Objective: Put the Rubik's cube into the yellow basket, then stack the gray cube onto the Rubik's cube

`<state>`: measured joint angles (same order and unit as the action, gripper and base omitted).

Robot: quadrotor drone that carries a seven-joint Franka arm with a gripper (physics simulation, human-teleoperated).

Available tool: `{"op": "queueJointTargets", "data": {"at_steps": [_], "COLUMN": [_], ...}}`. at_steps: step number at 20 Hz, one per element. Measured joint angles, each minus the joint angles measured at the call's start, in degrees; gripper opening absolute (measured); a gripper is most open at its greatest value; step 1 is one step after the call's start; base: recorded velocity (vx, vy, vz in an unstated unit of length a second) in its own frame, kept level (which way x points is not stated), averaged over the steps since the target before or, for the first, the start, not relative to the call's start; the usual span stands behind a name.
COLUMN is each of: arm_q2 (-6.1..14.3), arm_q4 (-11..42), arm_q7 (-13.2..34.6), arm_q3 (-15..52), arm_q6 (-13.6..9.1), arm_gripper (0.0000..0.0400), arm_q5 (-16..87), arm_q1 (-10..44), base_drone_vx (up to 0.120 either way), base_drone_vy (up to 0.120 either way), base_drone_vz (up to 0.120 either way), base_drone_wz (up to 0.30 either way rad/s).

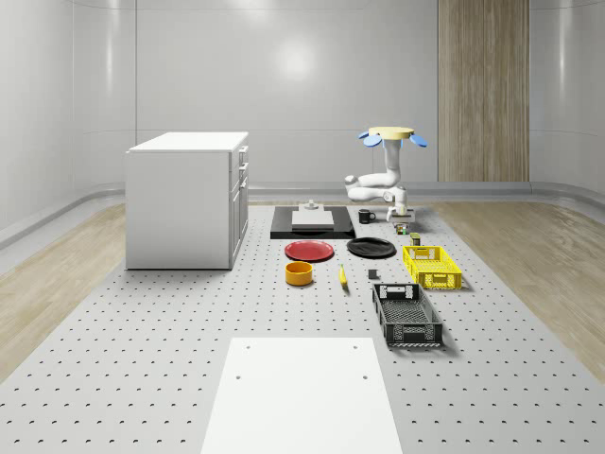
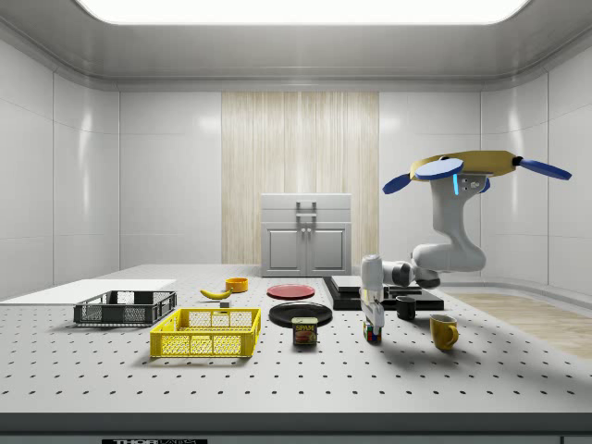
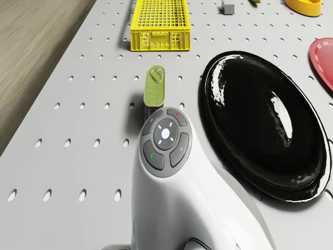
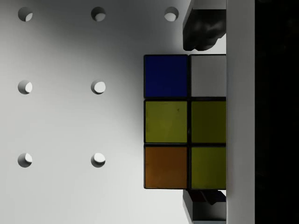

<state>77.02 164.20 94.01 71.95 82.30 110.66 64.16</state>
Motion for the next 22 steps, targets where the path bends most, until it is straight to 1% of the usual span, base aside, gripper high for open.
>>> {"op": "queueJointTargets", "data": {"at_steps": [10, 11, 13, 15, 18, 22], "arm_q2": [1.5, 1.7, 1.9, 2.1, 2.4, 2.8], "arm_q4": [-0.5, -0.5, -0.6, -0.6, -0.7, -0.7], "arm_q7": [0.2, 0.2, 0.3, 0.3, 0.4, 0.5], "arm_q3": [-1.3, -1.4, -1.5, -1.6, -1.6, -1.5], "arm_q6": [2.0, 2.1, 2.4, 2.7, 3.0, 3.3], "arm_gripper": [0.0400, 0.0394, 0.0367, 0.0350, 0.0337, 0.0329], "arm_q5": [0.8, 0.9, 1.0, 1.0, 1.0, 0.8], "arm_q1": [0.5, 0.5, 0.6, 0.7, 0.8, 0.9], "base_drone_vx": [0.000, 0.000, 0.000, 0.000, 0.000, 0.000], "base_drone_vy": [0.000, 0.000, 0.000, 0.000, 0.000, 0.000], "base_drone_vz": [0.000, 0.000, 0.000, 0.000, 0.000, 0.000], "base_drone_wz": [0.000, 0.000, 0.000, 0.000, 0.000, 0.000]}}
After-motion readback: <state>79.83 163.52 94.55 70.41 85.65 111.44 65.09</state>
